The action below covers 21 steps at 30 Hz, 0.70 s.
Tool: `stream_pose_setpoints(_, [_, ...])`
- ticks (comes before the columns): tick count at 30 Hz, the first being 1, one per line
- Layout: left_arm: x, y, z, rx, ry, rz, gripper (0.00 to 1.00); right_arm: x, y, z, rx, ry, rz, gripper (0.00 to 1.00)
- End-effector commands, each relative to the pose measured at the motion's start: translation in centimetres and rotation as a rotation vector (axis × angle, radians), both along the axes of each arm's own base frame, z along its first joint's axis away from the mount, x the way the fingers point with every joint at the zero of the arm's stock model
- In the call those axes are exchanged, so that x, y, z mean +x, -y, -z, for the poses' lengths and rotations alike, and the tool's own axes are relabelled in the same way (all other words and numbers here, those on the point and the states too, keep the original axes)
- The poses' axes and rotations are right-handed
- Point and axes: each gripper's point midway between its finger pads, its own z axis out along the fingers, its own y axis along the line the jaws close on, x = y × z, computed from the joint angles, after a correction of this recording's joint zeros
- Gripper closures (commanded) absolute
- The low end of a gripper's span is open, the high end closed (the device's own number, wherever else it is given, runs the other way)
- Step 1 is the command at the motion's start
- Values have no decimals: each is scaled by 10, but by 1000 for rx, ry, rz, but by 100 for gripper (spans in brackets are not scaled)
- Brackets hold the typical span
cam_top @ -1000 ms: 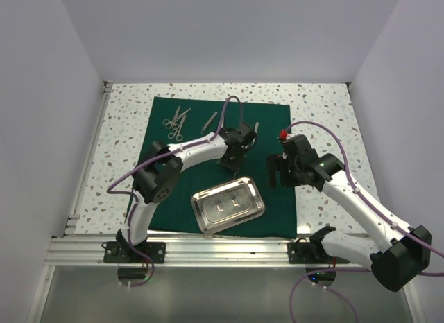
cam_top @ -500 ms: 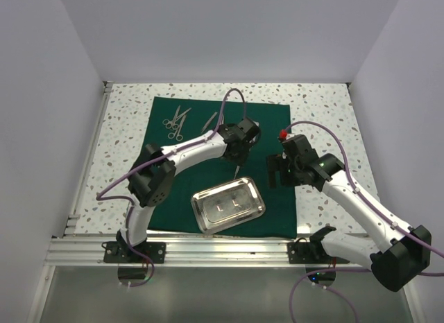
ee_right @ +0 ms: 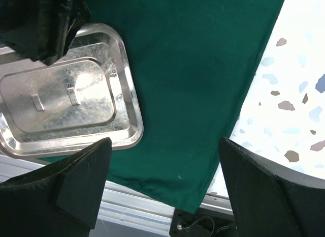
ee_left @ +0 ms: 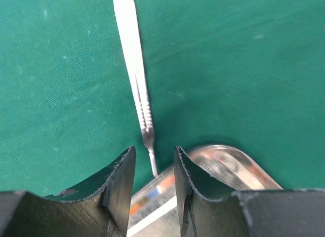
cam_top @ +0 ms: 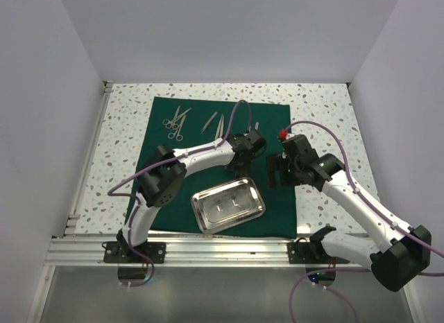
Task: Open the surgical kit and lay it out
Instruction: Pick up the medical item from the surgical kit.
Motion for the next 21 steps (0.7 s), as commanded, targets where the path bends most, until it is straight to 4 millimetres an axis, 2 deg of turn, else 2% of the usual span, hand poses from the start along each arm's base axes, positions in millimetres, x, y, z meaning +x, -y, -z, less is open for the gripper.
stream_pose_setpoints(1, [2, -10, 12, 46, 4, -40, 60, 2, -3, -2, 13, 13, -14, 10])
stream_pose_setpoints(9, [-3, -13, 24, 61, -26, -43, 61, 3, -2, -2, 8, 12, -12, 10])
stream_pose_setpoints(12, [-10, -11, 30, 28, -75, -38, 81, 2, -2, -2, 5, 11, -14, 10])
stream_pose_setpoints(15, [-18, -13, 38, 3, -119, -47, 92, 2, -2, -2, 3, 12, -12, 10])
stream_pose_setpoints(18, [-22, -19, 45, 21, -134, -45, 100, 2, -1, -1, 2, 12, -11, 10])
stream_pose_setpoints(21, [-22, -21, 46, 27, -137, -46, 100, 3, -1, -2, 4, 15, -9, 10])
